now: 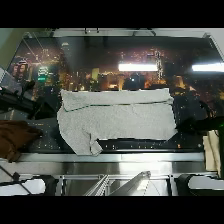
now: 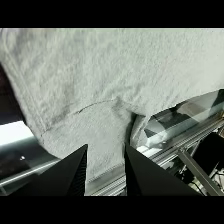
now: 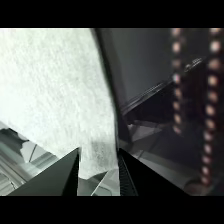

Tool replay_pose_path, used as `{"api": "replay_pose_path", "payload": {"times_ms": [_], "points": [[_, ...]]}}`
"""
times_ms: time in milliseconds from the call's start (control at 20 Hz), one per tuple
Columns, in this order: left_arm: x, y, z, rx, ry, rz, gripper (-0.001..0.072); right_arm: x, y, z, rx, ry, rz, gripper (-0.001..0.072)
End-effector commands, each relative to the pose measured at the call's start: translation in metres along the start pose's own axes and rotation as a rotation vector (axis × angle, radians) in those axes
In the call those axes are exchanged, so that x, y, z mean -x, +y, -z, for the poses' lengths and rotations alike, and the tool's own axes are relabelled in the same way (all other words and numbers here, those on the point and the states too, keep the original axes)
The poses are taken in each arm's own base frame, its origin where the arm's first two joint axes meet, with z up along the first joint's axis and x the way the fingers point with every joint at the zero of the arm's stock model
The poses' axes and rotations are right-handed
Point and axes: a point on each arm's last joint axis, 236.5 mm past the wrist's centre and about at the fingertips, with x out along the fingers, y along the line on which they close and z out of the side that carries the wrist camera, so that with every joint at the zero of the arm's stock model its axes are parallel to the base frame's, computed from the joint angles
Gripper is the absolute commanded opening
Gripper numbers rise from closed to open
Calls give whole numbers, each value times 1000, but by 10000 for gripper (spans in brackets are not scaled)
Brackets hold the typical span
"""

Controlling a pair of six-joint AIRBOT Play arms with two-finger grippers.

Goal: Fold the shirts.

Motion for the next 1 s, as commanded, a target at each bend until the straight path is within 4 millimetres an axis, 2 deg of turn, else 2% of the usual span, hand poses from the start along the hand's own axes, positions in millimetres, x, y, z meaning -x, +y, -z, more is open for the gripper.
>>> {"api": "replay_pose_path", "payload": {"times_ms": [0, 100, 150, 250, 300, 450, 550, 750, 900, 950], "points": [[-18, 21, 37, 98, -35, 21, 248, -22, 3, 14, 24, 48, 0, 298], [-33, 25, 59, 137, 1, 35, 253, -32, 13, 21, 59, 99, -3, 298], [-40, 26, 69, 154, 21, 43, 325, -35, 17, 24, 69, 118, -7, 298], [-54, 28, 88, 191, 68, 60, 527, -38, 23, 29, 77, 147, -16, 298], [-61, 29, 98, 214, 92, 70, 560, -37, 25, 31, 76, 153, -22, 298], [-81, 36, 120, 271, 131, 78, 561, -37, 25, 32, 70, 156, -25, 297], [-96, 44, 125, 311, 108, 68, 560, -37, 25, 31, 63, 156, -26, 297], [-109, 39, 104, 350, -21, 135, 547, -37, 25, 32, 52, 156, -25, 297], [-113, 41, 95, 340, -56, 111, 547, -37, 26, 32, 50, 158, -29, 297], [-117, 40, 94, 323, -57, 97, 475, -36, 27, 32, 47, 159, -30, 297]]}}
